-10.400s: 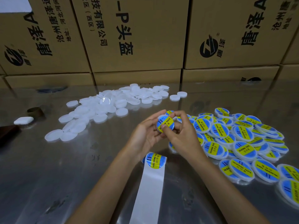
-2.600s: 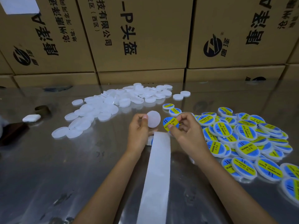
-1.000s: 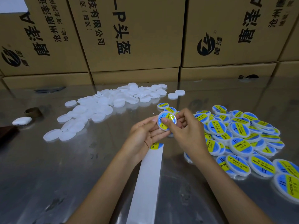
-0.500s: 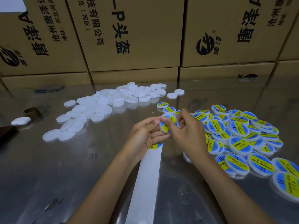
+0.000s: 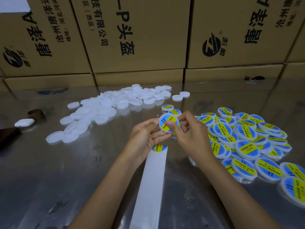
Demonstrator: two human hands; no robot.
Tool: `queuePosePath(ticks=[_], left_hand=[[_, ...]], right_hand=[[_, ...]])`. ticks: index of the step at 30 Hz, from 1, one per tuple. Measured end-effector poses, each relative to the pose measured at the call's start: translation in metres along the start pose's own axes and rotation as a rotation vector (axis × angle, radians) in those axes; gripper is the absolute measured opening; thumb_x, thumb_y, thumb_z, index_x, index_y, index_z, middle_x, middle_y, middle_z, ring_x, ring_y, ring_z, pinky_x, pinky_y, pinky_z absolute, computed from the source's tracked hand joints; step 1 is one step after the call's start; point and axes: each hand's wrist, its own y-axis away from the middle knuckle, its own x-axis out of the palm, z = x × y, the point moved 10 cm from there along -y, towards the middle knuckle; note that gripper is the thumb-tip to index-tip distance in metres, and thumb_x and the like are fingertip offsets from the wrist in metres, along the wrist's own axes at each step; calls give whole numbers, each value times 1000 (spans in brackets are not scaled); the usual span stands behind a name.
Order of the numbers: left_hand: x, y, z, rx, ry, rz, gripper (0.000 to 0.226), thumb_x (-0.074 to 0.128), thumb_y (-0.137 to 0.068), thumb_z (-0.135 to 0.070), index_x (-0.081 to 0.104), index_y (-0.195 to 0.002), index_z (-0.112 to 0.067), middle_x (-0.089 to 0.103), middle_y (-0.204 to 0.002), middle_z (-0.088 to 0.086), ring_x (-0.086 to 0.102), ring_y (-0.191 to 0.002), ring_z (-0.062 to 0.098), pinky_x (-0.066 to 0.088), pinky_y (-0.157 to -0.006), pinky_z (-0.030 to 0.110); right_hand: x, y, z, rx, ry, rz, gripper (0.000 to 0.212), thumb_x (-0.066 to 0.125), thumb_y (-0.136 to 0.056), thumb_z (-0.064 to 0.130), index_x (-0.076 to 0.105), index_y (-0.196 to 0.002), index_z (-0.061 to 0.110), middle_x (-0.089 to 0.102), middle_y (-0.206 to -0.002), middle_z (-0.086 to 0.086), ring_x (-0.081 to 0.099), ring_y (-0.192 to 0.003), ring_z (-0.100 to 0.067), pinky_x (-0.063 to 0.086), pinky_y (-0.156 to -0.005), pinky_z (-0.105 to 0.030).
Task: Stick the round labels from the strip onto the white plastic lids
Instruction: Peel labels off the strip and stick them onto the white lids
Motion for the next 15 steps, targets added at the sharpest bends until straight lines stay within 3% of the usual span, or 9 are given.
queuePosePath(ticks=[4,9,15], left_hand=[[-4,-2,0,3,-9,-19,23,48,-103,-6,63,-117,6,74,-102,23,75,-91,33,62,-72,33],[-6,-2,-2,20,-14,-17,23,47,-103,-6,64,-115,3,75,-104,21,75,-94,30,62,-74,31],[1,-4,0,1,28,0,31,52,-103,-16,62,-122,5,72,-110,24,73,-100,33,62,-79,35]], right_hand=[[-5,0,0,-22,-29,-10,20,62,-96,24,60,-83,9,51,-53,10,48,-54,-9,38,-53,-29],[10,2,-5,68,-73,78,26,77,-82,39,55,-87,25,43,-54,8,42,-51,-7,34,-50,-18],[7,2,-7,91,-193,59,11,65,-94,16,56,-90,16,46,-47,12,41,-46,-5,32,-50,-13]])
